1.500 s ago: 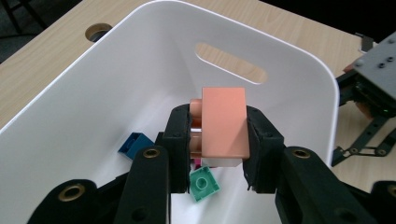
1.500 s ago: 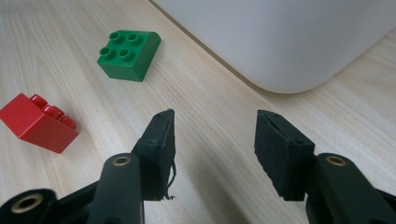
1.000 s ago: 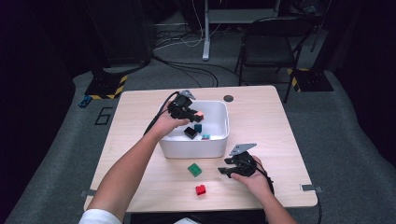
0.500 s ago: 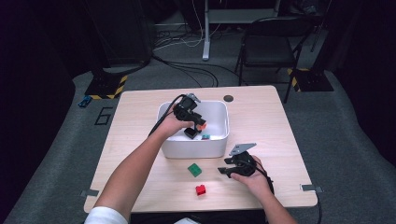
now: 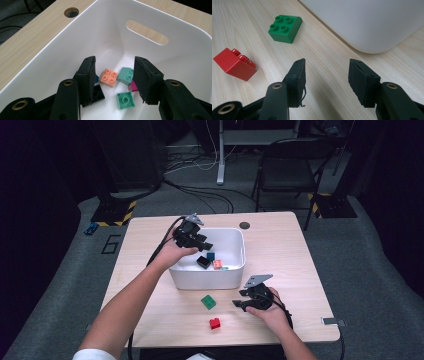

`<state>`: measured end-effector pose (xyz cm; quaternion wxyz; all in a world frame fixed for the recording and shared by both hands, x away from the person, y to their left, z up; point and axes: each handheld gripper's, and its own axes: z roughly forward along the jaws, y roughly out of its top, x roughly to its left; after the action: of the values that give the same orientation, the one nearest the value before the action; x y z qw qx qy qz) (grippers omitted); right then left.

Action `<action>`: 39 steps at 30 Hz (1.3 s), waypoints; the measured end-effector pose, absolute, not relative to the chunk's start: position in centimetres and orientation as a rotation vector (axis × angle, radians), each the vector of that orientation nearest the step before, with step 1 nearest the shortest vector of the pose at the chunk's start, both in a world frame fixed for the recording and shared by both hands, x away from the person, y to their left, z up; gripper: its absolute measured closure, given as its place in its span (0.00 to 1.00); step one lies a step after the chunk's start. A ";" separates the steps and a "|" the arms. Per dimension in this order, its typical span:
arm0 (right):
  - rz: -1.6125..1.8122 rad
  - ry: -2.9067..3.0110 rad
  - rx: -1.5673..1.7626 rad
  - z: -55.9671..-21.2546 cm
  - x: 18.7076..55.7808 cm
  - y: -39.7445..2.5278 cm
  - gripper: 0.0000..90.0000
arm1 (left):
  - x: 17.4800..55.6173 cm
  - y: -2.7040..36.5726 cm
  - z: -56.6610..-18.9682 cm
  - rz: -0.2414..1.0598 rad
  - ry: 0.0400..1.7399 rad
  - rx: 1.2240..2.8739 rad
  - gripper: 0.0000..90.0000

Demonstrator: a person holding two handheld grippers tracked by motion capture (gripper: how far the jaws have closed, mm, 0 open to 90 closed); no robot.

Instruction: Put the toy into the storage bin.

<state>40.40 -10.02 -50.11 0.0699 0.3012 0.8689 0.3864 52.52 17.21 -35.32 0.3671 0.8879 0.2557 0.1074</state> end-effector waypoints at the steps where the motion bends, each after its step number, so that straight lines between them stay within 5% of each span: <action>1: 1.166 2.613 0.911 -50.0 40.3 -9.9 0.53 | 52.2 17.6 -34.9 0.280 0.661 2.274 0.58; 12: 1.155 2.604 0.876 -49.5 40.0 -9.6 0.52 | 48.4 20.6 -32.8 0.278 0.655 2.229 0.54; 39: 1.171 2.636 0.769 -48.0 39.4 -5.1 0.49 | 42.2 28.9 -34.6 0.382 0.737 2.140 0.51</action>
<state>39.44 -5.12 -48.02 0.0782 0.2568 0.8803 0.3912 42.21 28.87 -34.61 0.4106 0.8501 0.2928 0.1518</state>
